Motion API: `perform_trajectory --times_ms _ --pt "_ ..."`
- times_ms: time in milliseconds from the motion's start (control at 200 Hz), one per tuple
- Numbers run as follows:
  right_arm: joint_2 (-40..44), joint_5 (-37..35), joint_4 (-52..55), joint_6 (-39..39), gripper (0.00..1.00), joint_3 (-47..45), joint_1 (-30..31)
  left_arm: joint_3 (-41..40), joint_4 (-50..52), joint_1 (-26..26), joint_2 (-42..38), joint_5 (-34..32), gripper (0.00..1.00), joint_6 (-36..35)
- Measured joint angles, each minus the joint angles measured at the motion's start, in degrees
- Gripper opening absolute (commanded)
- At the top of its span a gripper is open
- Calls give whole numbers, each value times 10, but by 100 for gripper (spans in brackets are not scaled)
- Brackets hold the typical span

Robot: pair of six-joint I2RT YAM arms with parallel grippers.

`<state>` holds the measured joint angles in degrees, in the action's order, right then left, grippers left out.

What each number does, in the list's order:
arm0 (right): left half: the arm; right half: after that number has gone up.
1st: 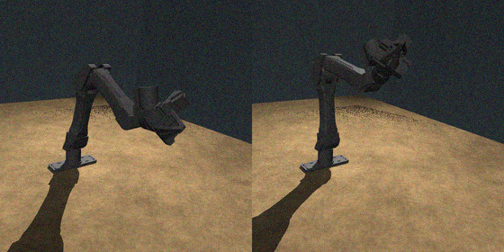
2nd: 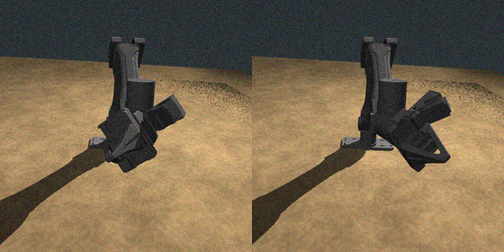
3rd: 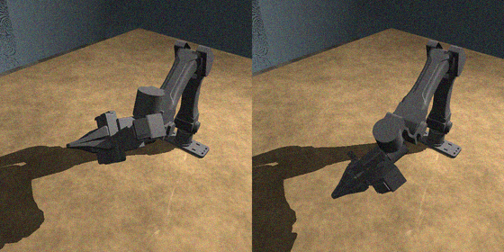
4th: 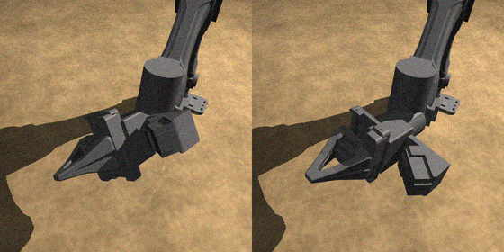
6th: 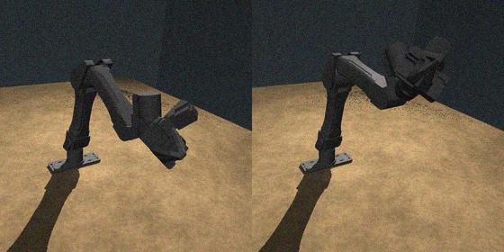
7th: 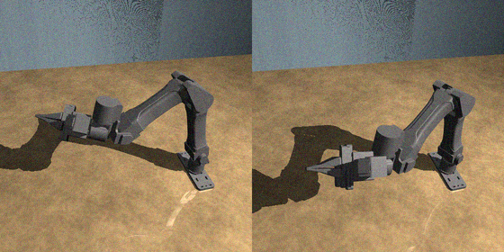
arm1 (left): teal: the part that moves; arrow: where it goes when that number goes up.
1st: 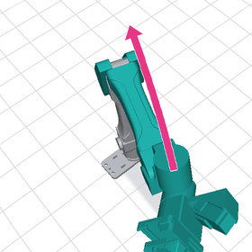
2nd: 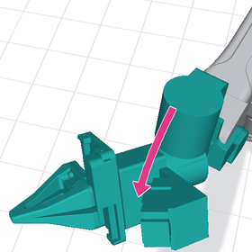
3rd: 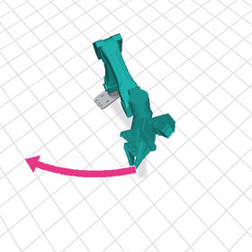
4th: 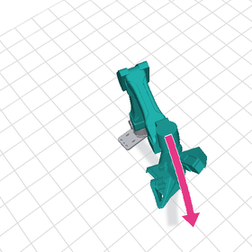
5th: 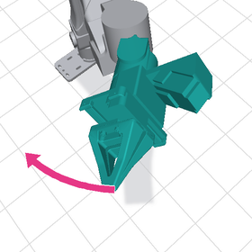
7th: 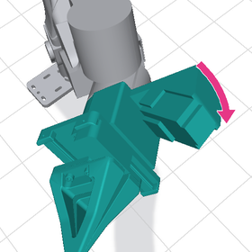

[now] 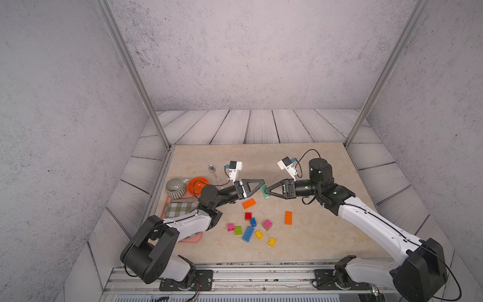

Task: Assemble the letter p with lego
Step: Pick up the lego brick from the center of the board.

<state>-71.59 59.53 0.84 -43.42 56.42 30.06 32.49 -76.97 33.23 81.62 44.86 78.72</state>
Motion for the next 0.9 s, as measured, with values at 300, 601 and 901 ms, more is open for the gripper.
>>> perform_trajectory --times_ms 300,601,901 --pt "-32 26 -19 -12 41 5 -2 -8 -7 1 0 2 0 0" --pt "-46 44 -43 -16 43 5 -3 -8 -13 3 0 0 0 -2" --pt "-66 61 -63 -14 13 12 -2 -8 -7 5 3 -3 5 3"
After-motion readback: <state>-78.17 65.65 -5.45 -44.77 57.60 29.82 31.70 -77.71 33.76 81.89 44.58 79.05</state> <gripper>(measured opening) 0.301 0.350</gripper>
